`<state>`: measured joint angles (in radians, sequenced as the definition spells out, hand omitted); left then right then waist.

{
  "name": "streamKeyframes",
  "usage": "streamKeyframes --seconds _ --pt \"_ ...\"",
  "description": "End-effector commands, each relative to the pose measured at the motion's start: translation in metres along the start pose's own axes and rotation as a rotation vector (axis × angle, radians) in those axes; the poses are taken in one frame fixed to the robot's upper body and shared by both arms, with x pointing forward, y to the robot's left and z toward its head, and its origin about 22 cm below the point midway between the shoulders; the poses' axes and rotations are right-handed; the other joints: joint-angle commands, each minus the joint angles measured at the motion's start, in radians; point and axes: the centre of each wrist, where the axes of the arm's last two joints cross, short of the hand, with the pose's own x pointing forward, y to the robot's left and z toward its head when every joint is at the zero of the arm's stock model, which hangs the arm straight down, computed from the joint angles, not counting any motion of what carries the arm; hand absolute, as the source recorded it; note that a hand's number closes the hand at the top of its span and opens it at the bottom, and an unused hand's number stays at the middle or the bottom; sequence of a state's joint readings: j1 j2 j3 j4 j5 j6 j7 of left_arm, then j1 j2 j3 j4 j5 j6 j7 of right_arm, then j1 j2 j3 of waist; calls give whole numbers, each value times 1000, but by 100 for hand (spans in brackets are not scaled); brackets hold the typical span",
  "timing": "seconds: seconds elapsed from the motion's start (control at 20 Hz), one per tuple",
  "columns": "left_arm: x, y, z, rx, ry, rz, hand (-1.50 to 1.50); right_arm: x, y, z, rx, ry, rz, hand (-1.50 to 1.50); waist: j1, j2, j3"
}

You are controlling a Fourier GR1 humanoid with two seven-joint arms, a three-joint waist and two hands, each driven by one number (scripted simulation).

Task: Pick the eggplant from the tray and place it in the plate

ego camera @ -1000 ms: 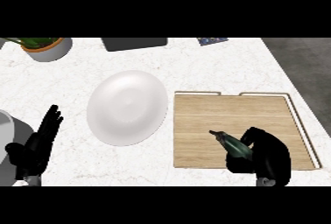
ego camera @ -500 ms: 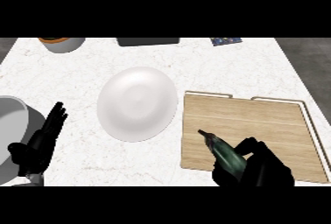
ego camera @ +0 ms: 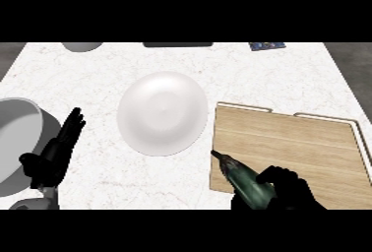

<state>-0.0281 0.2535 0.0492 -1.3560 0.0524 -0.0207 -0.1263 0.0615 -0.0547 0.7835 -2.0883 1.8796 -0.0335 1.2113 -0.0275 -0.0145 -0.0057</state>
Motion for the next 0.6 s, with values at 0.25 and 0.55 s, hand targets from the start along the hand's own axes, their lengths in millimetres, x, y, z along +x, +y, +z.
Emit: streamKeyframes --seconds 0.25,0.55 --pt "10 -9 -11 -53 -33 -9 0 32 -5 0 33 178 -42 150 61 22 3" --pt "6 -15 -13 -93 -33 0 0 46 23 -19 71 180 -78 150 82 32 4"
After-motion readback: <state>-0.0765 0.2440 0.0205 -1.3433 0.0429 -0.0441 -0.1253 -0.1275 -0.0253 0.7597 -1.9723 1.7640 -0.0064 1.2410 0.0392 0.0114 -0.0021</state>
